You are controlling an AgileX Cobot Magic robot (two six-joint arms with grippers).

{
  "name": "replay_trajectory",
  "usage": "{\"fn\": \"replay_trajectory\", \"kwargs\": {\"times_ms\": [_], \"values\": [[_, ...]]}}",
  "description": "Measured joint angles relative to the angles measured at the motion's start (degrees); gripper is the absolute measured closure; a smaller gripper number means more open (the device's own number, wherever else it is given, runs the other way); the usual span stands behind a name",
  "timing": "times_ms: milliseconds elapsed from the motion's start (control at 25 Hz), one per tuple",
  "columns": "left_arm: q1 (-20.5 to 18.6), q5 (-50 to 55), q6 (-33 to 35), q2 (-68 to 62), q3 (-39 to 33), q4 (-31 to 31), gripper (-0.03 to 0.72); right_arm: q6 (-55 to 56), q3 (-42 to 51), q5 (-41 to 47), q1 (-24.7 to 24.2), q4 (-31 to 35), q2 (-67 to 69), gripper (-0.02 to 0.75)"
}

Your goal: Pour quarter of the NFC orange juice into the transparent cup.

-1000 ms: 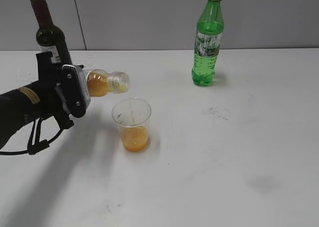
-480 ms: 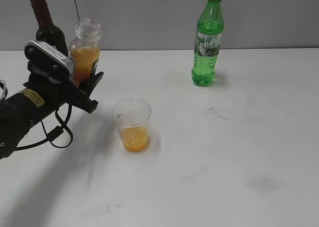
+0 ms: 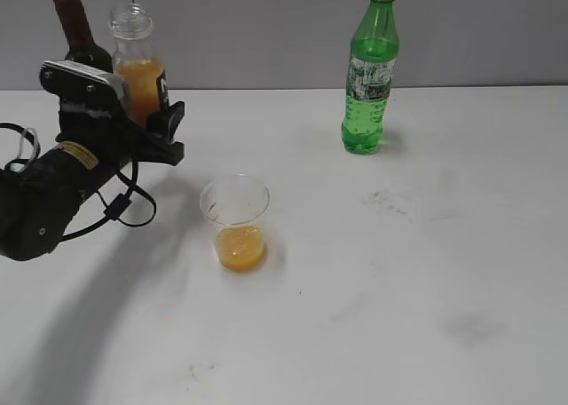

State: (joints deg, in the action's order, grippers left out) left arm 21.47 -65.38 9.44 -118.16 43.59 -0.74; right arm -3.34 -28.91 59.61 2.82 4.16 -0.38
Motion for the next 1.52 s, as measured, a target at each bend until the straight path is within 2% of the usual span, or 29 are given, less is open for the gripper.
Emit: {"fn": "replay_trajectory", "kwargs": {"times_ms": [240, 400, 840, 920, 1040, 1080, 1240, 1520], "values": [[0.00, 0.25, -1.08, -6.39, 5.93, -0.01, 0.223, 0.00, 0.00, 0.00, 0.00, 0.00, 0.00, 0.148], [-0.09, 1.17, -4.16, -9.79, 8.21, -0.55, 0.223, 0.00, 0.00, 0.00, 0.00, 0.00, 0.00, 0.148], [-0.26, 1.40, -5.17, -13.26, 9.08, -0.99, 0.221, 0.00, 0.00, 0.00, 0.00, 0.00, 0.00, 0.148], [-0.38, 1.46, -5.17, -13.26, 9.08, -0.99, 0.181, 0.00, 0.00, 0.00, 0.00, 0.00, 0.00, 0.148], [-0.38, 1.46, -5.17, -13.26, 9.08, -0.99, 0.050, 0.00, 0.00, 0.00, 0.00, 0.00, 0.00, 0.148], [-0.38, 1.34, -5.17, -13.26, 8.95, -0.99, 0.031, 0.00, 0.00, 0.00, 0.00, 0.00, 0.00, 0.148], [-0.38, 0.41, -5.17, -12.98, 6.70, -0.99, 0.008, 0.00, 0.00, 0.00, 0.00, 0.00, 0.00, 0.148], [-0.43, -3.02, -5.17, -8.43, -1.74, -0.99, 0.008, 0.00, 0.00, 0.00, 0.00, 0.00, 0.00, 0.148]]}}
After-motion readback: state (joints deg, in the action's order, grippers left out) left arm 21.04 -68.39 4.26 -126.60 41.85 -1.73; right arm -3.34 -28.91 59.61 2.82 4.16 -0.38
